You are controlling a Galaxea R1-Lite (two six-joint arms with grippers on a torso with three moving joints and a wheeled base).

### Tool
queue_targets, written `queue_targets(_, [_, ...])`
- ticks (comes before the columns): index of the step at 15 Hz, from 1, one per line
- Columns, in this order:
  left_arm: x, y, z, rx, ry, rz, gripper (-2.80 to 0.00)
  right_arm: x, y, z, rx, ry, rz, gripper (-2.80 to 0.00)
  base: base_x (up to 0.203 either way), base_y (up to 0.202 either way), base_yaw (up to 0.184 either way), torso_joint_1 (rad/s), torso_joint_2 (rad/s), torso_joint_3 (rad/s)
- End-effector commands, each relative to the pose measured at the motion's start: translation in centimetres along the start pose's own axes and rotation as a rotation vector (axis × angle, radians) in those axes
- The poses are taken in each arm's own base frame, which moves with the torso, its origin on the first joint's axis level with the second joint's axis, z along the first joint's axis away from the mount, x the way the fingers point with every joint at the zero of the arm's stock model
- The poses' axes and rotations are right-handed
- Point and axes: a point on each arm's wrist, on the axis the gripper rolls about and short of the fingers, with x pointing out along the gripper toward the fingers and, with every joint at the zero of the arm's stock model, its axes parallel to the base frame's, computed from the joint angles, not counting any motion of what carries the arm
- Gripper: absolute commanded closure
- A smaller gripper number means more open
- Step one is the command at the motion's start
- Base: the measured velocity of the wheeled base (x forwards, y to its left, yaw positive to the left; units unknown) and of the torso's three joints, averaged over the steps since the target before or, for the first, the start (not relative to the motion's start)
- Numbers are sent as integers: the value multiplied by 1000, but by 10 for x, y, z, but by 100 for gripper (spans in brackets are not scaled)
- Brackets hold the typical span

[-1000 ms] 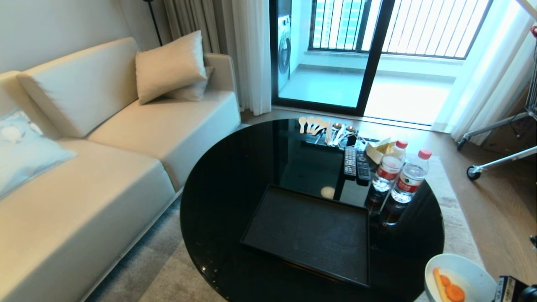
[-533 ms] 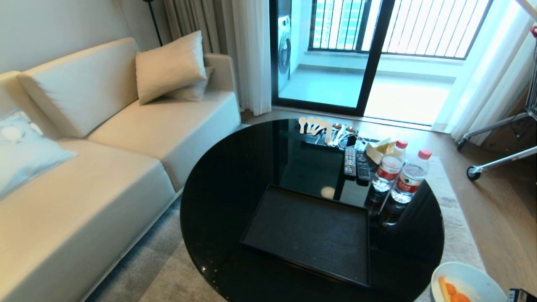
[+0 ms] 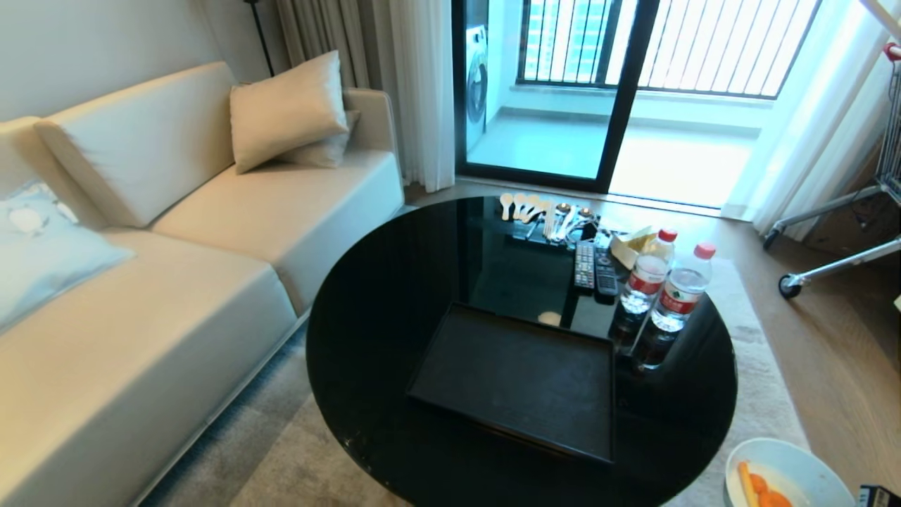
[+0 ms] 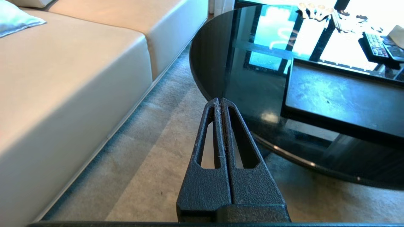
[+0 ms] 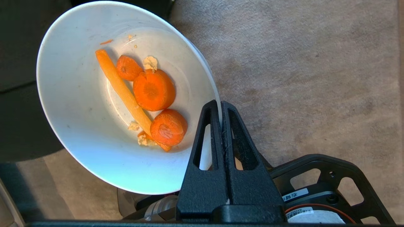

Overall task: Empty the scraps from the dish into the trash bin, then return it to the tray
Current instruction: Move the bowl over the trash can

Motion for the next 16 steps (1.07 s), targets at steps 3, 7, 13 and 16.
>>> queue_targets(3, [0, 0, 0, 0, -1, 0, 0, 0, 0, 0, 3, 1, -1, 0, -186, 0, 0, -4, 1, 5])
queue_targets(7, [0, 0, 0, 0, -1, 0, 0, 0, -2, -2, 3, 5, -4, 0, -187, 0, 0, 0, 4, 3])
queue_targets(13, [0, 0, 0, 0, -1, 0, 0, 1, -3, -4, -1, 10, -10, 0, -177, 0, -1, 2, 4, 2])
queue_targets(16, [0, 0, 0, 0, -1, 0, 0, 1, -3, -4, -1, 7, -10, 0, -18, 0, 0, -2, -1, 3])
